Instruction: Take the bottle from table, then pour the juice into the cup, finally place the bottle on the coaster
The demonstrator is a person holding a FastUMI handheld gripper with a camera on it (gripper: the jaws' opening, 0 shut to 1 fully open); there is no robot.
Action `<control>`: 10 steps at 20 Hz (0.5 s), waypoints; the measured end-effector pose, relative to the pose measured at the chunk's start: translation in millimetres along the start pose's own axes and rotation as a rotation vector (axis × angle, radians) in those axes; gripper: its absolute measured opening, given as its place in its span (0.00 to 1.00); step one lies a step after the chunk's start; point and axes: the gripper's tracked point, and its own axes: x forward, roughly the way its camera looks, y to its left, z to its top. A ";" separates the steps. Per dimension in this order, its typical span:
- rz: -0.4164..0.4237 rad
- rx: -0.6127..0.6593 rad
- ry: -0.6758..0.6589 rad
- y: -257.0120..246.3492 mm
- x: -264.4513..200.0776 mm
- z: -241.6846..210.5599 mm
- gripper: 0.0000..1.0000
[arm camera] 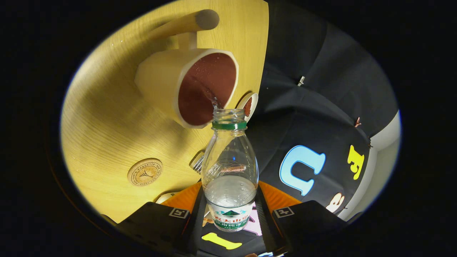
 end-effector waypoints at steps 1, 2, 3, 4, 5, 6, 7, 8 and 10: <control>0.000 -0.009 -0.003 -1.3 -0.6 0.7 0.70; 0.000 -0.019 -0.006 -1.8 -1.3 1.8 0.70; 0.001 -0.029 -0.009 -2.5 -1.9 2.5 0.70; 0.000 -0.038 -0.011 -2.9 -1.6 2.7 0.70; 0.000 -0.048 -0.012 -3.9 -1.5 2.6 0.70; 0.001 -0.059 -0.014 -5.1 -0.6 2.8 0.70; 0.001 -0.071 -0.016 -6.3 0.0 3.4 0.70; 0.002 -0.085 -0.019 -7.9 1.4 2.6 0.70; 0.007 -0.112 -0.027 -10.8 3.5 2.7 0.70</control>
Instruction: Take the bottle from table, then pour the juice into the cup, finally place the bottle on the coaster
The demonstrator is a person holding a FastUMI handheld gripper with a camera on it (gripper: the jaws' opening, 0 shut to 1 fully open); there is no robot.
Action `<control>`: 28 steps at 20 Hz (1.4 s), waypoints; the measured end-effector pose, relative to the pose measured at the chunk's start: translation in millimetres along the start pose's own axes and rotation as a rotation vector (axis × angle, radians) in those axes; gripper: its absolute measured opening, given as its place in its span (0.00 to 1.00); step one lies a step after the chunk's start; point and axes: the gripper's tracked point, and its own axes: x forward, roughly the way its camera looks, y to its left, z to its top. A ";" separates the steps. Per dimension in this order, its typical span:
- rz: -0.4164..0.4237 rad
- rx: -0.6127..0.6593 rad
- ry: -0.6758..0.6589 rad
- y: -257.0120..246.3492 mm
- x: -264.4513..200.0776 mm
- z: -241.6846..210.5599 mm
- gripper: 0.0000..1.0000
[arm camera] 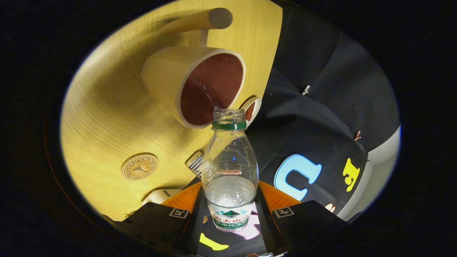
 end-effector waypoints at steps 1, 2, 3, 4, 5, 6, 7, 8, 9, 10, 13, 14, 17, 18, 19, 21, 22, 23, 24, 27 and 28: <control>0.000 -0.015 -0.004 -1.7 0.1 0.4 0.70; 0.001 -0.028 -0.008 -2.2 -0.9 1.2 0.70; 0.003 -0.038 -0.011 -2.1 -1.7 1.8 0.70; 0.008 -0.049 -0.013 -1.9 -0.7 2.2 0.71; 0.007 -0.062 -0.016 -4.2 -0.6 2.5 0.70; 0.004 -0.075 -0.023 -5.8 -0.6 3.4 0.70; -0.005 -0.082 -0.031 -7.8 -0.9 3.9 0.70; -0.005 -0.085 -0.035 -6.6 0.7 4.2 0.70; -0.007 -0.090 -0.035 -6.7 1.5 3.2 0.70; -0.009 -0.095 -0.036 -8.1 0.2 4.4 0.70; -0.009 -0.104 -0.036 -9.6 -0.6 5.0 0.70; -0.010 -0.105 -0.036 -9.3 -1.0 5.1 0.70; -0.009 -0.110 -0.033 -9.4 -0.5 4.1 0.70; -0.008 -0.111 -0.031 -9.7 -1.4 4.2 0.70; -0.006 -0.109 -0.029 -10.0 -0.8 4.1 0.70; -0.004 -0.109 -0.026 -8.8 -1.1 5.6 0.70; -0.003 -0.109 -0.025 -8.7 -0.6 5.5 0.70; -0.002 -0.111 -0.026 -8.6 -0.7 5.5 0.70; -0.002 -0.112 -0.026 -8.8 -0.7 5.3 0.70; -0.001 -0.107 -0.026 -9.2 -1.5 5.3 0.70; -0.002 -0.106 -0.026 -8.4 -2.5 6.0 0.70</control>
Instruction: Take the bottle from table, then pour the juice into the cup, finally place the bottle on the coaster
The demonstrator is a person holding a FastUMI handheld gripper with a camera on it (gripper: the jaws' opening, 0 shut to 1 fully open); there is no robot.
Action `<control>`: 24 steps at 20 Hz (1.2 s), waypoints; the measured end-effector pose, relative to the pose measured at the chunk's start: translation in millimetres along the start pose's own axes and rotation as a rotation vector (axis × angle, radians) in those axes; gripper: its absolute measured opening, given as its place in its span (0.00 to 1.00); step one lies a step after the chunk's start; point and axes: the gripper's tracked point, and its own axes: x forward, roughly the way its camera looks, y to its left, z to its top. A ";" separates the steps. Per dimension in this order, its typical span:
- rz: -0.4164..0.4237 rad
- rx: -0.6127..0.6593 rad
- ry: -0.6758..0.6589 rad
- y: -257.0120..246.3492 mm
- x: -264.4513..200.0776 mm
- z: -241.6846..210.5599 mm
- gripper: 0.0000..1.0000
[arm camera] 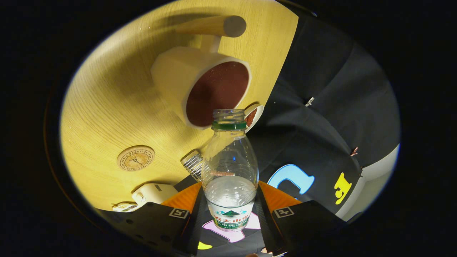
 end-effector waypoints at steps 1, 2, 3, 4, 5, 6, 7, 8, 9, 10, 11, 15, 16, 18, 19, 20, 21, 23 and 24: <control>0.000 0.000 0.000 0.1 -0.2 0.4 0.70; -0.001 0.001 0.001 -0.2 -0.4 0.2 0.70; 0.000 0.003 0.002 -0.5 -1.4 0.2 0.70; 0.000 0.004 0.003 0.0 0.1 -0.2 0.70; 0.000 0.007 0.006 -0.2 -0.3 -1.4 0.70; 0.002 0.015 0.010 0.1 -1.3 -2.4 0.70; 0.004 0.027 0.016 -0.1 -1.6 -4.2 0.70; 0.005 0.047 0.024 0.6 -5.4 -7.8 0.70; 0.010 0.080 0.036 0.3 -9.9 -13.2 0.70; 0.023 0.131 0.052 1.3 -13.8 -19.3 0.71; 0.039 0.193 0.067 3.5 -16.2 -24.5 0.71; 0.049 0.402 0.124 -4.8 -29.7 -39.4 0.70; 0.039 0.460 0.136 -9.2 -35.2 -42.8 0.71; 0.038 0.604 0.159 -12.1 -44.3 -53.0 0.71; 0.042 0.679 0.172 -13.7 -49.0 -58.8 0.71; 0.045 0.754 0.187 -13.1 -54.4 -64.7 0.71; 0.046 0.832 0.197 -14.5 -60.2 -70.5 0.71; 0.052 0.997 0.211 -15.8 -67.9 -82.6 0.71; 0.057 1.079 0.214 -14.5 -70.1 -88.8 0.71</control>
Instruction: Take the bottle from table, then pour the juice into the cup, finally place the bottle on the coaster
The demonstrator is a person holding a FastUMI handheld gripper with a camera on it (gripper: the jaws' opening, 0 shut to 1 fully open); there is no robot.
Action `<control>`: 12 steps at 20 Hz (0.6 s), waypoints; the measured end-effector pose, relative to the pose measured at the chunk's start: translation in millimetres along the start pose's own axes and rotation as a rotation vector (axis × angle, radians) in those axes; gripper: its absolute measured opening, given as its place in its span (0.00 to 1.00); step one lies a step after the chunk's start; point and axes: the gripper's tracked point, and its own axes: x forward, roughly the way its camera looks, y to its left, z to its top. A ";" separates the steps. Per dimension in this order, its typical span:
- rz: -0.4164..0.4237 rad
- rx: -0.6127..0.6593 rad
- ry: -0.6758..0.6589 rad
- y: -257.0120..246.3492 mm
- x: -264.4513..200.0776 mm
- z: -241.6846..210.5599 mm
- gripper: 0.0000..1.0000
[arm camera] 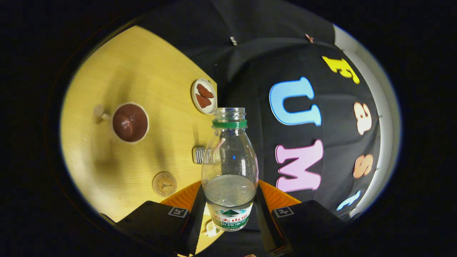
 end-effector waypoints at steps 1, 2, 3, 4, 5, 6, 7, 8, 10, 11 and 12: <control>0.015 0.082 0.003 -3.1 -3.9 -1.1 0.71; 0.028 0.165 0.006 -5.8 -6.0 -2.9 0.71; 0.037 0.247 0.007 -10.0 -6.8 -4.4 0.71; 0.051 0.329 0.001 -15.0 -7.6 -7.8 0.71; 0.068 0.410 -0.008 -17.8 -6.8 -7.7 0.71; 0.087 0.491 -0.020 -20.5 -6.1 -7.6 0.71; 0.106 0.573 -0.039 -19.7 -5.3 -5.8 0.71; 0.118 0.647 -0.058 -19.8 -2.2 -7.4 0.71; 0.113 0.757 -0.103 -24.3 1.6 -8.9 0.71; 0.110 0.800 -0.128 -24.1 5.5 -9.6 0.71; 0.107 0.843 -0.149 -22.2 11.7 -13.5 0.71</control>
